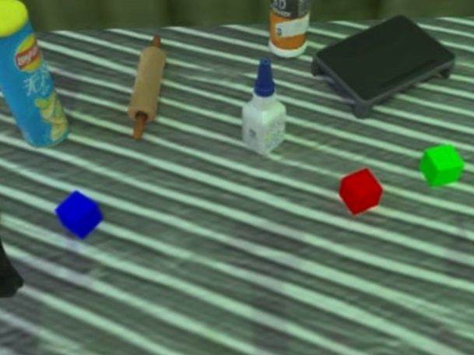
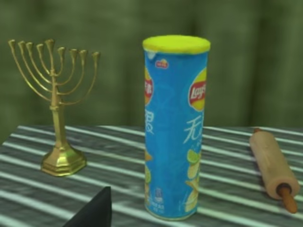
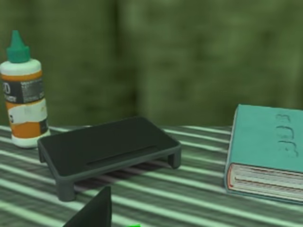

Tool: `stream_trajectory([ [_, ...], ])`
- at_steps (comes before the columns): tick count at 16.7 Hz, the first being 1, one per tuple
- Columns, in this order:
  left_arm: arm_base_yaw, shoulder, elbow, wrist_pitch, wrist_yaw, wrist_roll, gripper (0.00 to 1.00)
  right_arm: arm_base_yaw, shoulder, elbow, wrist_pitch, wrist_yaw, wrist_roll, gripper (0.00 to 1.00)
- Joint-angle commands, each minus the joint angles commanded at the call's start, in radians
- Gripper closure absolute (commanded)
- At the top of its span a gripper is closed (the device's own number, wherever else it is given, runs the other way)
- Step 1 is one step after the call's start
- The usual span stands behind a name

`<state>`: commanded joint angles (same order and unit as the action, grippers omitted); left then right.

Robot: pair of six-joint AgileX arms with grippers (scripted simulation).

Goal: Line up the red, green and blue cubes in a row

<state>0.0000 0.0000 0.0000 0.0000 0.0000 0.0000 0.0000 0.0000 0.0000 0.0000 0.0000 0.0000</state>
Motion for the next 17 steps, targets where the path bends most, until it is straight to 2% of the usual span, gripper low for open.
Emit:
stream_trajectory([
  [4,0.000,0.000,0.000,0.000,0.000,0.000,0.00,0.005,0.030,0.030,-0.017,0.003,0.001,0.00],
  [8,0.000,0.000,0.000,0.000,0.000,0.000,0.00,0.044,0.220,0.209,-0.126,0.007,0.003,0.00],
  [12,0.000,0.000,0.000,0.000,0.000,0.000,0.00,0.112,0.568,0.494,-0.320,0.005,0.006,0.00],
  [17,0.000,0.000,0.000,0.000,0.000,0.000,0.00,0.219,1.122,0.914,-0.632,-0.004,0.010,0.00],
])
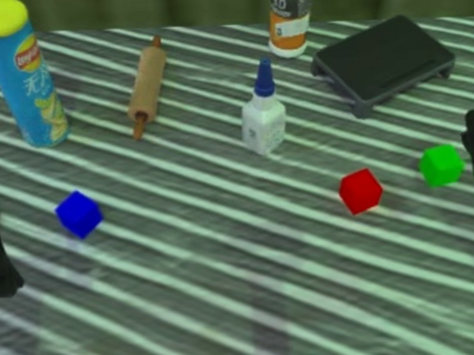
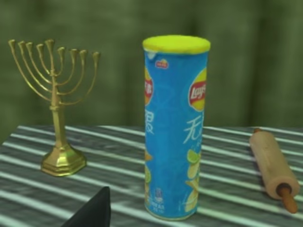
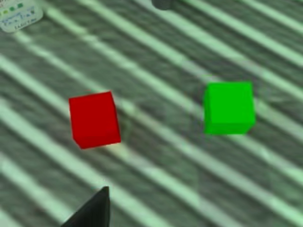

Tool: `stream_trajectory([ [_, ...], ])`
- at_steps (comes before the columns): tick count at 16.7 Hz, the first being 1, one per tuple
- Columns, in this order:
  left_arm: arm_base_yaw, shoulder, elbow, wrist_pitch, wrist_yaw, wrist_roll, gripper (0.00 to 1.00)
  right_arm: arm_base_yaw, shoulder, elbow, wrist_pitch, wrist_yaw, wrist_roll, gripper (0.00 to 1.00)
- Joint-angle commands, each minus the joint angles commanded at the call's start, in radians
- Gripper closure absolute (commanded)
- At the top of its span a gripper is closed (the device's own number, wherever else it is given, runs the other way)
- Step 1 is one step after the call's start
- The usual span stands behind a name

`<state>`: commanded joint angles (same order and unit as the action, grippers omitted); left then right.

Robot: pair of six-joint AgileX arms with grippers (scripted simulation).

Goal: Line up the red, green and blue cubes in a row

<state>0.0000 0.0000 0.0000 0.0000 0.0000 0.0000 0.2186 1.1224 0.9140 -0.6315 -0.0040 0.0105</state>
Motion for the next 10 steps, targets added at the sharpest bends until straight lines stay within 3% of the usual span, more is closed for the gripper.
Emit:
stream_trajectory([
  [5,0.000,0.000,0.000,0.000,0.000,0.000,0.00,0.100,0.548,0.416,-0.295,-0.005,0.005,0.00],
  [10,0.000,0.000,0.000,0.000,0.000,0.000,0.00,0.170,0.931,0.741,-0.483,0.000,0.008,0.00],
])
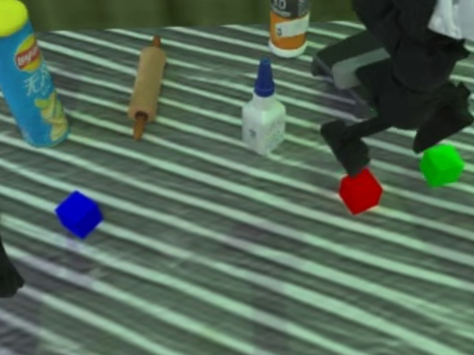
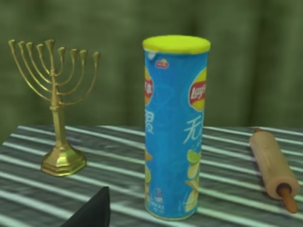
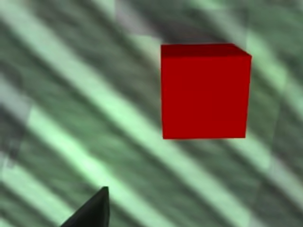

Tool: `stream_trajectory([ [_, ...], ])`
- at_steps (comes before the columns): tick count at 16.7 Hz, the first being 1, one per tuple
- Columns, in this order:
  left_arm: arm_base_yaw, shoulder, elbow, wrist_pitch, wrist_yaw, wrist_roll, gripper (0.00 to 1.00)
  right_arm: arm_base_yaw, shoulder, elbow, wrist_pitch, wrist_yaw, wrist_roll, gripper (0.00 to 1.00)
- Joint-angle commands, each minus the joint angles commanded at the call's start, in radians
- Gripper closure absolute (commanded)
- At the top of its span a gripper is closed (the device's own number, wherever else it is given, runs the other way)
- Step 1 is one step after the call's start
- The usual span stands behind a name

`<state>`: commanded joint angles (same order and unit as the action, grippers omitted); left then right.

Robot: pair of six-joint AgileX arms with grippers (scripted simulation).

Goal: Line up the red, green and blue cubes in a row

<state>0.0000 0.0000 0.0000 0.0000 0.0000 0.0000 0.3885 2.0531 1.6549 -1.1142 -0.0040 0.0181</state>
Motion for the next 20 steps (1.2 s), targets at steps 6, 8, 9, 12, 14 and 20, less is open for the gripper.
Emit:
stream_trajectory([
  [6,0.000,0.000,0.000,0.000,0.000,0.000,0.00,0.026,0.136,0.138,-0.060,0.007,0.001,0.00],
  [8,0.000,0.000,0.000,0.000,0.000,0.000,0.00,0.026,0.136,0.138,-0.060,0.007,0.001,0.00],
  [9,0.000,0.000,0.000,0.000,0.000,0.000,0.00,0.021,0.134,0.135,-0.058,0.006,0.001,0.00],
  [12,0.000,0.000,0.000,0.000,0.000,0.000,0.00,0.024,0.148,0.105,-0.018,0.007,-0.001,0.00],
  [14,0.000,0.000,0.000,0.000,0.000,0.000,0.00,0.025,0.175,0.061,0.056,0.007,0.000,0.00],
  [20,0.000,0.000,0.000,0.000,0.000,0.000,0.00,0.028,0.246,-0.051,0.238,0.008,0.004,0.00],
])
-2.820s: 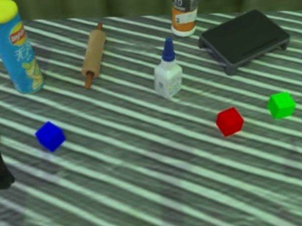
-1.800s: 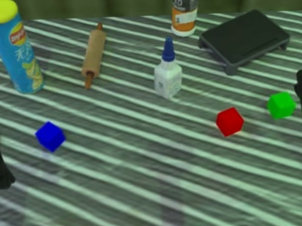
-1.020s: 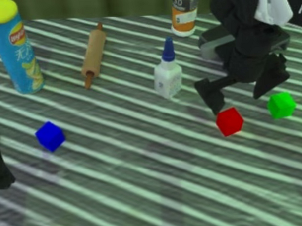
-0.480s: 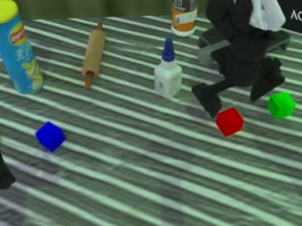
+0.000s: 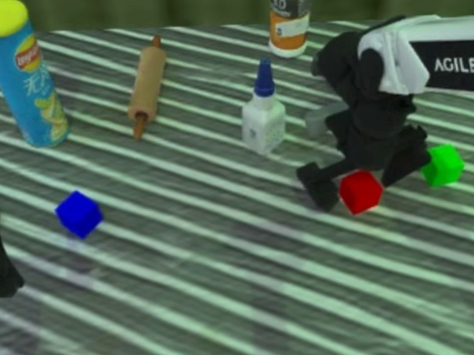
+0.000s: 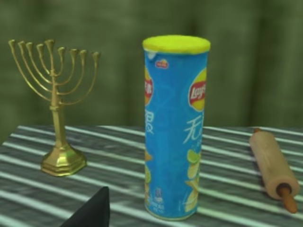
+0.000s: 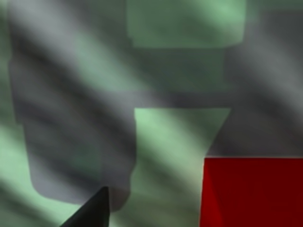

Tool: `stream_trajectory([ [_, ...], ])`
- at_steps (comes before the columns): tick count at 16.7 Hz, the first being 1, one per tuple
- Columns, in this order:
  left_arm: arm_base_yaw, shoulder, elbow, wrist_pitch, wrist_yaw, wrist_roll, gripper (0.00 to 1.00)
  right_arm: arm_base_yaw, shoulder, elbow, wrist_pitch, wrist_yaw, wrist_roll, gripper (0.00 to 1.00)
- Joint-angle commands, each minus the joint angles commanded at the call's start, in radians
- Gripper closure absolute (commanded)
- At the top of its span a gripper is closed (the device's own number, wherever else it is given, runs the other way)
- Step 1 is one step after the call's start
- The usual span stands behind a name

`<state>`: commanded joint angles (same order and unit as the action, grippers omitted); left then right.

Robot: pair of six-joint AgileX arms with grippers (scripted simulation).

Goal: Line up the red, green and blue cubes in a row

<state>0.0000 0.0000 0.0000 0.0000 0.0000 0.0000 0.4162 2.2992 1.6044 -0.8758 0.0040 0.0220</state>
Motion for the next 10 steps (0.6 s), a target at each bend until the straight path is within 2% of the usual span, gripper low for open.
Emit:
stream_trajectory([
  [3,0.000,0.000,0.000,0.000,0.000,0.000,0.00,0.000,0.000,0.000,0.000,0.000,0.000,0.00],
  [10,0.000,0.000,0.000,0.000,0.000,0.000,0.00,0.000,0.000,0.000,0.000,0.000,0.000,0.53],
])
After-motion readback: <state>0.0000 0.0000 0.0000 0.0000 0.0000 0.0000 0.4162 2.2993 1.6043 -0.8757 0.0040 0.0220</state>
